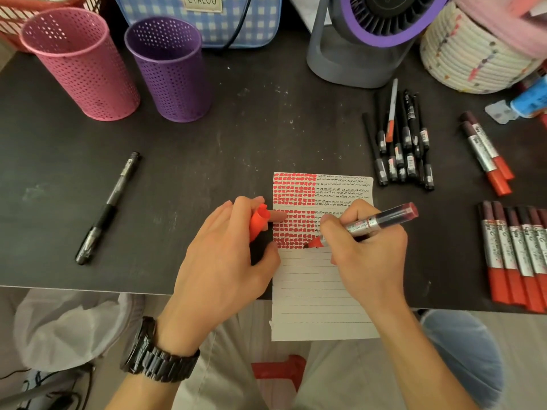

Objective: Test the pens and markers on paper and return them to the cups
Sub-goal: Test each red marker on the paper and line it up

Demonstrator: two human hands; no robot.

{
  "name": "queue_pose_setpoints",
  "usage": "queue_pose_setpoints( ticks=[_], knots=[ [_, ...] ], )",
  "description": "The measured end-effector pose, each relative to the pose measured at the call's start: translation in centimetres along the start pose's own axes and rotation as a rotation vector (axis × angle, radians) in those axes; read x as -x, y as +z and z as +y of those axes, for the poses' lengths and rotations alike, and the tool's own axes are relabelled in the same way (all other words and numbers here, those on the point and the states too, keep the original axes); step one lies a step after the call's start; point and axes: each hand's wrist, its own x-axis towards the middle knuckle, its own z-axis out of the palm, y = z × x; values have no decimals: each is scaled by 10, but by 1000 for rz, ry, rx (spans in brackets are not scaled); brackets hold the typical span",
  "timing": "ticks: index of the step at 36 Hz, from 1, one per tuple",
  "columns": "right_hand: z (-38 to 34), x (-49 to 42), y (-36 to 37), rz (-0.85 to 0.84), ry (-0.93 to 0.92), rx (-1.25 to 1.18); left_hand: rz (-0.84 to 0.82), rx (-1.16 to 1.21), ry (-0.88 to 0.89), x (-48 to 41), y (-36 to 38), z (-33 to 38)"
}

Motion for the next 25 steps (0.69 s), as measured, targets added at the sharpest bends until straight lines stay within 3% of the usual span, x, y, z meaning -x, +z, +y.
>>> queue_pose_setpoints(
  ticks=[25],
  knots=[
    [0,1,0,-8,-16,-1,3,10,-5,1,2,-3]
  ],
)
